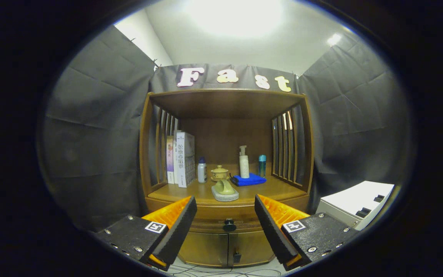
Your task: Pull open the drawer, take out the items inside it, and place them on the countertop above the cabinet.
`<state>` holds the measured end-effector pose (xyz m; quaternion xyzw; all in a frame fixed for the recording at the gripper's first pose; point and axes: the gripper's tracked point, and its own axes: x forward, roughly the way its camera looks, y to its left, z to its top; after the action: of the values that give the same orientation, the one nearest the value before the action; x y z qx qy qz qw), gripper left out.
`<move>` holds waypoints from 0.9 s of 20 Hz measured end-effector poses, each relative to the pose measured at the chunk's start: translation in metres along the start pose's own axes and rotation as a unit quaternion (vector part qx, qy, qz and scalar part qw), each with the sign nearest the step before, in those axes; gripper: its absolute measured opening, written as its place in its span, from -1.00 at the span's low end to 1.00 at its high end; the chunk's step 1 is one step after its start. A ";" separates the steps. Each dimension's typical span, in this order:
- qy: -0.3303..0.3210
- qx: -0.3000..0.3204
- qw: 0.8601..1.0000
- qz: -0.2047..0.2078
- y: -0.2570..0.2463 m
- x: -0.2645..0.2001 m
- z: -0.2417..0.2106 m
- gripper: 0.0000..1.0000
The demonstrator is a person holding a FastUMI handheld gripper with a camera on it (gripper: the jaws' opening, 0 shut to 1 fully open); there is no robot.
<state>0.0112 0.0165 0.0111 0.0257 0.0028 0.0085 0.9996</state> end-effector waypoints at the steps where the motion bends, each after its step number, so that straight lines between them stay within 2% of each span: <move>1: 0.001 -0.002 1.000 0.006 0.005 -0.004 0.000 0.88; 7: 0.007 -0.017 1.000 0.025 0.023 -0.010 0.004 0.90; 18: 0.005 -0.015 1.000 0.003 0.008 -0.016 0.008 0.89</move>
<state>-0.0046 0.0240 0.0193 0.0105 0.0077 0.0114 0.9999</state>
